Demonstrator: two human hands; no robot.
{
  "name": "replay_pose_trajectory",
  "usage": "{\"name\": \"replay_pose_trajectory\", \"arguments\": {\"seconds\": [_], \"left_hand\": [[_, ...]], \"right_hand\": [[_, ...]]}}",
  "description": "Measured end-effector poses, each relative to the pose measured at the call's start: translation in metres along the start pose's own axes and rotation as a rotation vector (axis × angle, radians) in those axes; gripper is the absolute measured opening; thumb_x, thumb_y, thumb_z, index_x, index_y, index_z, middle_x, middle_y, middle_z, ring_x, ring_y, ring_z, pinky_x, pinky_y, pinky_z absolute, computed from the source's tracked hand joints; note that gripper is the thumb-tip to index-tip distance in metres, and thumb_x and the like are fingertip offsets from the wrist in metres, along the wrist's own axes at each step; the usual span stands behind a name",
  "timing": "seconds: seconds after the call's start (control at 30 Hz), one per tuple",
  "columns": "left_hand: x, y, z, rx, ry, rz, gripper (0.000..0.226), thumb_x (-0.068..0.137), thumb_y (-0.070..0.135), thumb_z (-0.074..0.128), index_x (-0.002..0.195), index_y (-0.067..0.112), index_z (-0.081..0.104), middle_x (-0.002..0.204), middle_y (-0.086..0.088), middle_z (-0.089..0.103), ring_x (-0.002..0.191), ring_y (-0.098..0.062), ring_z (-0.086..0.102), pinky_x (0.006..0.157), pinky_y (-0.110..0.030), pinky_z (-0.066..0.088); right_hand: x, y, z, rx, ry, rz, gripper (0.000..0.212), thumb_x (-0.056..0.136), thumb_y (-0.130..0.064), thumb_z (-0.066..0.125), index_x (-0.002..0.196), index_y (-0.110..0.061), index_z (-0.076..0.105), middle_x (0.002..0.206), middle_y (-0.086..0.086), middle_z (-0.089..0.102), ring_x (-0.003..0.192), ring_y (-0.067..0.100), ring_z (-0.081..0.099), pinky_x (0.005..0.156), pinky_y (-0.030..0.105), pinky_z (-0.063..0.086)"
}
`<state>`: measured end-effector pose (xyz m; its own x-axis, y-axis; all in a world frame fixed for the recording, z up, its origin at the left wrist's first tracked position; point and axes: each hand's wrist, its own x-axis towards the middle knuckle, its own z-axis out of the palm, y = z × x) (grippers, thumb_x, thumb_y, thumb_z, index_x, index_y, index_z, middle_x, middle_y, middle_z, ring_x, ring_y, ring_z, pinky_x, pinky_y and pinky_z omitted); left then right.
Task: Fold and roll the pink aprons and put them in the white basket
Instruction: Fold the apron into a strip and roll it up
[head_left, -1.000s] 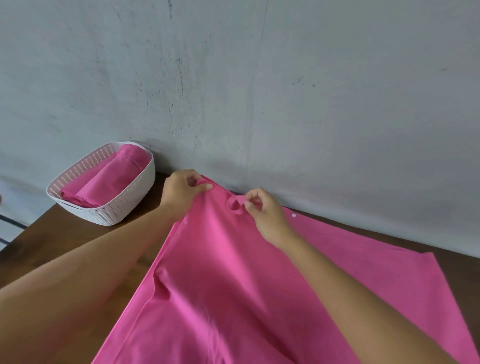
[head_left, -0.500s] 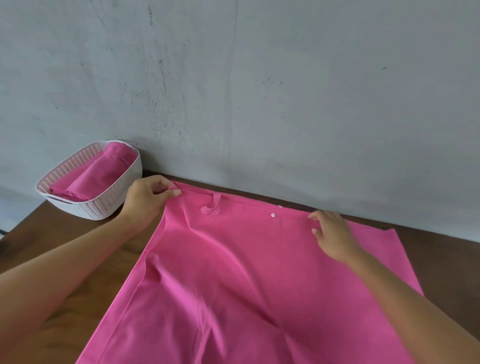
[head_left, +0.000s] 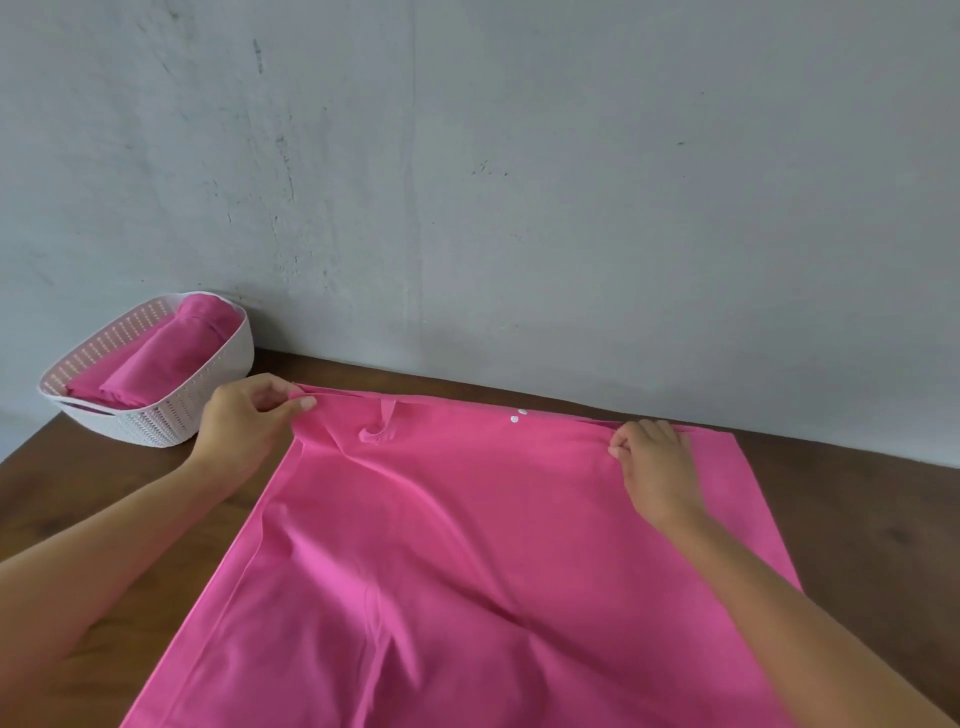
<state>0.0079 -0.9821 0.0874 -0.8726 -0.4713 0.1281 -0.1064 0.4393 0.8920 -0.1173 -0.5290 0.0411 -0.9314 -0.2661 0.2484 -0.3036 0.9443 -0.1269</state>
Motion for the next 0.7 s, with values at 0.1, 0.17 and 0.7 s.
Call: {"name": "replay_pose_trajectory", "arguments": {"seconds": [0.1, 0.17, 0.7], "left_hand": [[-0.006, -0.001, -0.003, -0.003, 0.014, 0.007, 0.005, 0.086, 0.017, 0.079, 0.086, 0.014, 0.075, 0.086, -0.002, 0.077, 0.083, -0.021, 0.072, 0.080, -0.033, 0.055], [-0.013, -0.001, -0.004, -0.012, 0.019, 0.001, 0.006, 0.086, 0.017, 0.079, 0.086, 0.014, 0.075, 0.086, -0.002, 0.076, 0.080, -0.017, 0.070, 0.078, -0.029, 0.052], [-0.068, -0.014, -0.008, 0.012, -0.004, -0.070, 0.003, 0.089, 0.018, 0.077, 0.088, 0.015, 0.077, 0.090, 0.002, 0.077, 0.084, -0.018, 0.071, 0.071, -0.019, 0.056]], "right_hand": [[-0.039, -0.002, -0.008, -0.010, 0.109, -0.099, 0.013, 0.091, -0.015, 0.071, 0.085, -0.023, 0.064, 0.081, -0.009, 0.058, 0.081, 0.020, 0.052, 0.077, 0.039, 0.042], [-0.067, -0.007, -0.009, -0.015, 0.136, -0.162, 0.015, 0.090, -0.012, 0.071, 0.083, -0.022, 0.063, 0.080, -0.008, 0.057, 0.078, 0.021, 0.052, 0.074, 0.040, 0.042], [-0.032, 0.063, -0.034, -0.089, -0.159, 0.008, 0.037, 0.094, -0.005, 0.053, 0.125, -0.024, 0.062, 0.141, 0.003, 0.048, 0.133, 0.027, 0.034, 0.105, 0.042, 0.036]]}}
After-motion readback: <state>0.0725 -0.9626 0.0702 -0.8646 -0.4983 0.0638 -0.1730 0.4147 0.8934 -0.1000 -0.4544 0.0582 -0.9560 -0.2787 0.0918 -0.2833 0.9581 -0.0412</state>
